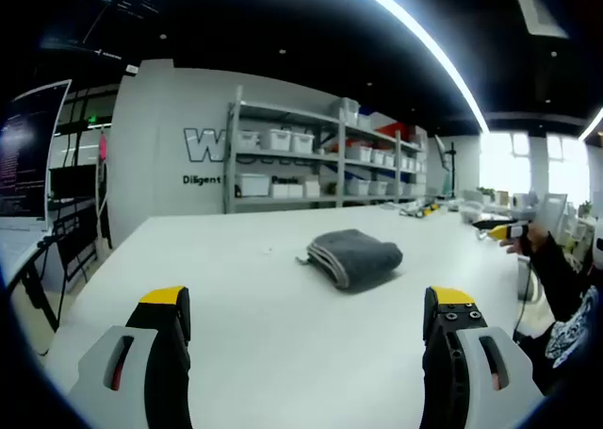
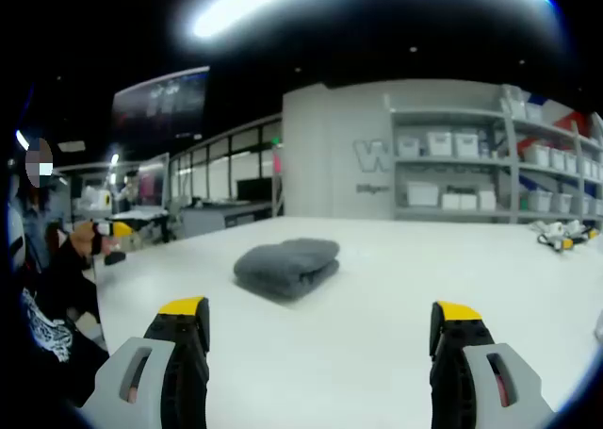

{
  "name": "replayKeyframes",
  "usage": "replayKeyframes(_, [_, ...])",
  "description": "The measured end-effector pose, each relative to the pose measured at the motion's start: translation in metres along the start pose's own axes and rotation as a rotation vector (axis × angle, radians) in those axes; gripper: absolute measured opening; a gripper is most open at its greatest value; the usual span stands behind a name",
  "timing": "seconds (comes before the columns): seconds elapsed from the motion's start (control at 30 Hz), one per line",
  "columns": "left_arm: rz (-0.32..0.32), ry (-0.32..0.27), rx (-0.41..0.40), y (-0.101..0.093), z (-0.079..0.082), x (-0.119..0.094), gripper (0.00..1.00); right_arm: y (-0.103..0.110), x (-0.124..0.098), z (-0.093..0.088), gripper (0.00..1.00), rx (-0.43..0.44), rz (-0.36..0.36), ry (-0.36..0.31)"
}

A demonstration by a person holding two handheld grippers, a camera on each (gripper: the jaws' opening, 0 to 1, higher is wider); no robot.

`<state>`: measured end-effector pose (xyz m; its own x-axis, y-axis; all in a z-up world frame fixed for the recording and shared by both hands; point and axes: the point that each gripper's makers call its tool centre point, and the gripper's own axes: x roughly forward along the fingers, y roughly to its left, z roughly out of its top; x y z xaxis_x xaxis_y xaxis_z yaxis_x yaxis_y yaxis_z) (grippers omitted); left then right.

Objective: Open the folded towel by lifting each exposed corner and separating the folded layers until the towel lies flat within the target outline without major curled edges

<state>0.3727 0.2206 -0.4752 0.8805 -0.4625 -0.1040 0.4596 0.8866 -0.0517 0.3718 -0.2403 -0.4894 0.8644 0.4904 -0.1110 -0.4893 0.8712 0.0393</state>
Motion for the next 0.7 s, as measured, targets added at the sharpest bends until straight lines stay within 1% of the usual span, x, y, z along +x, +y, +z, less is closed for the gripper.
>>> replayKeyframes(0.27, [0.009,0.001,-0.005,0.0017,-0.0008,0.0008,1.0,-0.0004,0.0005,0.0012,0.99,-0.003,0.0,0.002])
replayKeyframes(0.37, [0.027,-0.021,-0.011,0.0056,0.0031,0.0001,1.0,-0.0004,0.0011,0.0015,0.99,0.001,0.004,0.005])
replayKeyframes(0.47, [0.017,-0.02,-0.004,0.0036,0.0042,-0.0004,1.0,0.0001,0.0014,0.0021,0.99,-0.003,0.005,0.006])
replayKeyframes(0.7, [0.019,-0.018,0.003,0.0032,0.0037,0.002,1.0,-0.0006,0.0019,0.0028,0.98,-0.008,0.0,0.008])
